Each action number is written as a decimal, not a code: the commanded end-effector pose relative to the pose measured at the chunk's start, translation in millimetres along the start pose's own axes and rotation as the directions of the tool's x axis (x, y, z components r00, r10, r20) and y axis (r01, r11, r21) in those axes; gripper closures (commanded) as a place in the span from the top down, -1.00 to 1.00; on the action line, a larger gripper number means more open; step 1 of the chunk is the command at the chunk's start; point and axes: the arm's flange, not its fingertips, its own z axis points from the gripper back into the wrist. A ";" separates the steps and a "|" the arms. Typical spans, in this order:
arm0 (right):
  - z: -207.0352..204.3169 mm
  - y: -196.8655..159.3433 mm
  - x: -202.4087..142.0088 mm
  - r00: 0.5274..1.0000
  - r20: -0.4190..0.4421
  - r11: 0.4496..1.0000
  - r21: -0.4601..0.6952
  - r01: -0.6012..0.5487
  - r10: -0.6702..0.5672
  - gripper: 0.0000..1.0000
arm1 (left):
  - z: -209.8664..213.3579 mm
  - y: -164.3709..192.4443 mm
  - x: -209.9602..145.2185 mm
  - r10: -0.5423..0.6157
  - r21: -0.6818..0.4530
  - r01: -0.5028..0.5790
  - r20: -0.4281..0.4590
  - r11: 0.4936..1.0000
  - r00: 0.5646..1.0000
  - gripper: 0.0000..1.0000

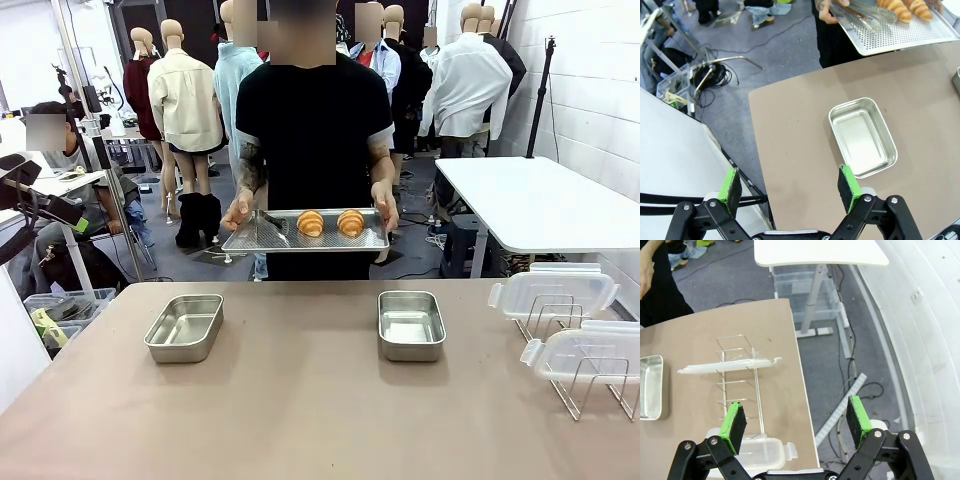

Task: Place the bread in airtight containers.
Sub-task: Lift both Airtight Container.

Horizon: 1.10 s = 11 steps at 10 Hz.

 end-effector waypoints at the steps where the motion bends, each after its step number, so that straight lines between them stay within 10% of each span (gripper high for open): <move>1: -0.8 0.3 -0.9 1.000 -0.009 1.000 -0.007 -0.005 0.005 1.00 | 0.4 1.7 -0.1 -0.003 0.003 0.003 -0.001 1.000 1.000 1.00; 6: 0.0 0.0 0.0 1.000 0.000 1.000 0.000 0.000 0.000 1.00 | 0.4 1.7 -0.1 -0.003 0.003 0.003 -0.001 1.000 1.000 1.00; 11: 4.6 169.4 106.2 0.954 -0.061 0.942 0.187 -0.278 0.294 1.00 | 11.5 -83.6 34.1 -0.072 -0.085 0.070 -0.026 0.994 0.997 1.00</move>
